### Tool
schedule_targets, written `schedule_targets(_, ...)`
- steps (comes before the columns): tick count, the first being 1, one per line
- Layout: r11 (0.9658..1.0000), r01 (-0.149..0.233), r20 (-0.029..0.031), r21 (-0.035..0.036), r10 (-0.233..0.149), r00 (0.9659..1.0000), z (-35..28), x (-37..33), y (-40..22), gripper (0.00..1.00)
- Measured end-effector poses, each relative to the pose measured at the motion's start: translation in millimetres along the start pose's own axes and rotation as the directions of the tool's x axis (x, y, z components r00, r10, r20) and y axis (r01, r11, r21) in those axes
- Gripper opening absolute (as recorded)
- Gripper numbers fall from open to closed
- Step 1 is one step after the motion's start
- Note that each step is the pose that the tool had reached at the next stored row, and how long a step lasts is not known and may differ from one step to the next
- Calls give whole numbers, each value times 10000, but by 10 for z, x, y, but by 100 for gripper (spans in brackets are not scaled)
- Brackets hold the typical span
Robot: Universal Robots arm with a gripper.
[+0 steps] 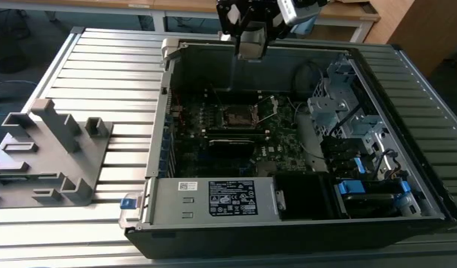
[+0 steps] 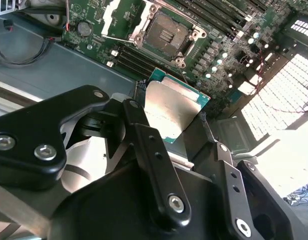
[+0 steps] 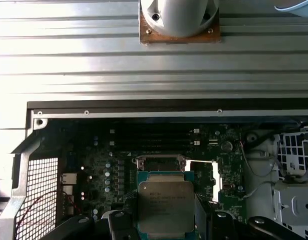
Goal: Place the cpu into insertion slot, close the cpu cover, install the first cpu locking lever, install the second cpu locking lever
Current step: 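Place the cpu into insertion slot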
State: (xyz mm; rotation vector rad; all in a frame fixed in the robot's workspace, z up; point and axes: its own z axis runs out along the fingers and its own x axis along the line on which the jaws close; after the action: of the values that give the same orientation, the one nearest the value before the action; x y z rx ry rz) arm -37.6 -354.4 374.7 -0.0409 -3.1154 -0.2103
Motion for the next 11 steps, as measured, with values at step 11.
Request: schedule_targets(11,10000,0,0,0,0,10000,64,-1,-9,54)
